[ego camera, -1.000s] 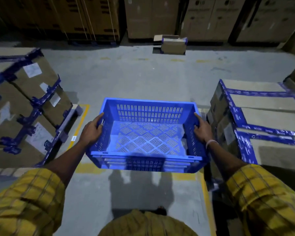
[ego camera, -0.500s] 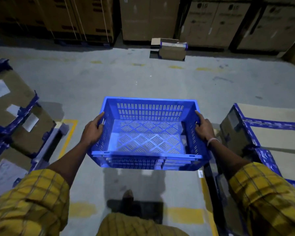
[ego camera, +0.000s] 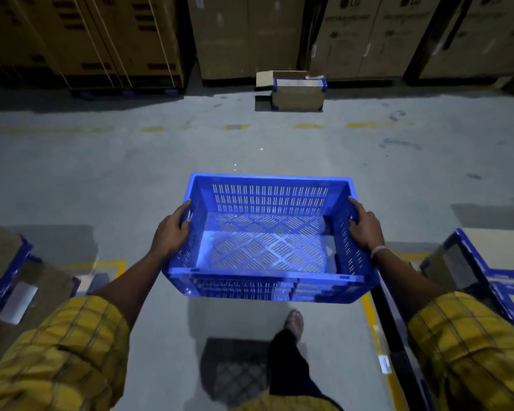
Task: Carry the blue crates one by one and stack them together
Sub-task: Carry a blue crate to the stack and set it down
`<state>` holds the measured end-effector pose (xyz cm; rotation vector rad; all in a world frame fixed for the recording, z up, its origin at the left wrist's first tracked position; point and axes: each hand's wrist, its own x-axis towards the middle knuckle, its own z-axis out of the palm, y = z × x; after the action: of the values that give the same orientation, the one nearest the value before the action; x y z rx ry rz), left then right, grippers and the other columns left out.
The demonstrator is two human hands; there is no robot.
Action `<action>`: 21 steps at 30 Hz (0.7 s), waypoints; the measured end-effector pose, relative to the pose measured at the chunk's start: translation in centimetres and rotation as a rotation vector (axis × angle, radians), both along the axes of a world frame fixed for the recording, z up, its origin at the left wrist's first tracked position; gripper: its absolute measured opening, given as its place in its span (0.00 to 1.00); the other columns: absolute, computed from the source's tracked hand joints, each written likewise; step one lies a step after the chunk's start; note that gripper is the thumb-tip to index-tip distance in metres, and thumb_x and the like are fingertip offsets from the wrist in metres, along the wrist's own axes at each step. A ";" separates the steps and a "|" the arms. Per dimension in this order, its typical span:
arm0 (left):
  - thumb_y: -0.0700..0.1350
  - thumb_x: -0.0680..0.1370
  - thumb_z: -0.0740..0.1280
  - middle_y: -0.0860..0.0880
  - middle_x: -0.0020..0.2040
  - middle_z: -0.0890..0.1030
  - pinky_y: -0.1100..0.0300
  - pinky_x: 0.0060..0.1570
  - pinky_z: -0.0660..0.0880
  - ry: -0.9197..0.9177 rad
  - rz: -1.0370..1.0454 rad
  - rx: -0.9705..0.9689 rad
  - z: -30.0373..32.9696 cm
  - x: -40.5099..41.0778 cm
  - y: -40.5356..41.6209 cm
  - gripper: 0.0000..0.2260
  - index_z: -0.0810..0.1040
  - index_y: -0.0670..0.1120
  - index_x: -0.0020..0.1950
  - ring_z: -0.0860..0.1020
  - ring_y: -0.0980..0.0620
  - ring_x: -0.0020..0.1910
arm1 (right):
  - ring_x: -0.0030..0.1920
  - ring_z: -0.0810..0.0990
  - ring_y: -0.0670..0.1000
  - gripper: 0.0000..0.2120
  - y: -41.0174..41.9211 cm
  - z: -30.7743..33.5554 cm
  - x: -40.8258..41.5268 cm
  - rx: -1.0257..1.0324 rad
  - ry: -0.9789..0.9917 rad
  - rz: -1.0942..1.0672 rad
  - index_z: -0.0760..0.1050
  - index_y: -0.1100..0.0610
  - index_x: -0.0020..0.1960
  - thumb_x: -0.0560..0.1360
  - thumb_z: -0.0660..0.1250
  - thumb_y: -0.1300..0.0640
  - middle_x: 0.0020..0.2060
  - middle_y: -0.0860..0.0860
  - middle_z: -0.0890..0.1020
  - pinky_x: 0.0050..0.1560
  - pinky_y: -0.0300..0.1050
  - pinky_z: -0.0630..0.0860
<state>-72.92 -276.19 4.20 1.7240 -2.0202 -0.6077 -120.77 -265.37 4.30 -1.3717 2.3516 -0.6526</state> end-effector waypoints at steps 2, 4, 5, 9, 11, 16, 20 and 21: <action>0.42 0.81 0.62 0.41 0.65 0.80 0.48 0.56 0.75 0.012 0.002 0.008 -0.6 -1.7 -4.9 0.26 0.65 0.57 0.79 0.79 0.38 0.60 | 0.51 0.76 0.69 0.32 -5.2 -0.7 -1.6 -0.008 -0.006 0.007 0.60 0.47 0.79 0.77 0.60 0.64 0.52 0.69 0.75 0.54 0.53 0.72; 0.42 0.81 0.62 0.41 0.64 0.80 0.48 0.56 0.75 0.021 0.004 0.008 -1.2 -3.5 -9.8 0.26 0.65 0.56 0.79 0.79 0.38 0.59 | 0.51 0.76 0.68 0.32 -10.5 -1.2 -3.4 -0.020 -0.004 0.020 0.60 0.46 0.79 0.77 0.59 0.64 0.51 0.68 0.75 0.54 0.52 0.72; 0.41 0.81 0.62 0.40 0.64 0.80 0.47 0.56 0.75 0.020 0.011 0.012 -1.3 -4.5 -12.1 0.26 0.65 0.56 0.79 0.79 0.38 0.59 | 0.50 0.76 0.68 0.32 -13.1 -1.4 -4.3 -0.015 -0.003 0.024 0.60 0.47 0.79 0.77 0.59 0.64 0.51 0.68 0.75 0.54 0.52 0.72; 0.41 0.81 0.62 0.41 0.67 0.79 0.47 0.57 0.75 0.016 0.018 0.037 -0.8 -7.9 -21.2 0.26 0.65 0.55 0.79 0.79 0.37 0.60 | 0.50 0.76 0.68 0.32 -22.6 -0.9 -7.8 0.007 -0.011 0.032 0.60 0.47 0.79 0.77 0.60 0.64 0.50 0.68 0.75 0.54 0.52 0.72; 0.41 0.81 0.63 0.41 0.66 0.80 0.47 0.57 0.75 0.022 0.030 0.033 -0.3 -9.4 -25.7 0.26 0.66 0.55 0.78 0.79 0.37 0.60 | 0.50 0.76 0.68 0.32 -27.3 -0.5 -9.5 0.015 0.002 0.051 0.60 0.47 0.79 0.77 0.60 0.64 0.50 0.68 0.75 0.53 0.52 0.72; 0.42 0.81 0.62 0.42 0.67 0.79 0.48 0.58 0.74 0.041 0.056 0.044 0.1 -12.3 -36.1 0.25 0.65 0.56 0.78 0.79 0.38 0.61 | 0.49 0.77 0.67 0.32 -38.4 0.4 -12.2 0.043 0.011 0.059 0.60 0.47 0.79 0.77 0.60 0.63 0.51 0.67 0.75 0.52 0.51 0.72; 0.43 0.82 0.62 0.42 0.66 0.80 0.48 0.56 0.75 0.047 0.058 0.055 -1.0 -14.1 -45.8 0.25 0.65 0.57 0.78 0.79 0.38 0.60 | 0.49 0.77 0.67 0.33 -48.2 -0.4 -14.0 0.070 0.031 0.047 0.59 0.45 0.79 0.77 0.59 0.63 0.51 0.66 0.75 0.50 0.51 0.72; 0.43 0.82 0.61 0.42 0.65 0.80 0.48 0.55 0.75 0.048 0.056 0.057 -1.5 -14.4 -48.5 0.25 0.65 0.58 0.78 0.80 0.38 0.59 | 0.48 0.77 0.67 0.33 -50.7 -0.7 -14.2 0.070 0.030 0.043 0.59 0.44 0.79 0.77 0.59 0.63 0.50 0.65 0.75 0.50 0.51 0.72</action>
<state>-87.28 -324.67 2.68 1.7745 -1.9331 -0.6876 -134.94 -316.06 3.63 -1.4068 2.3380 -0.5354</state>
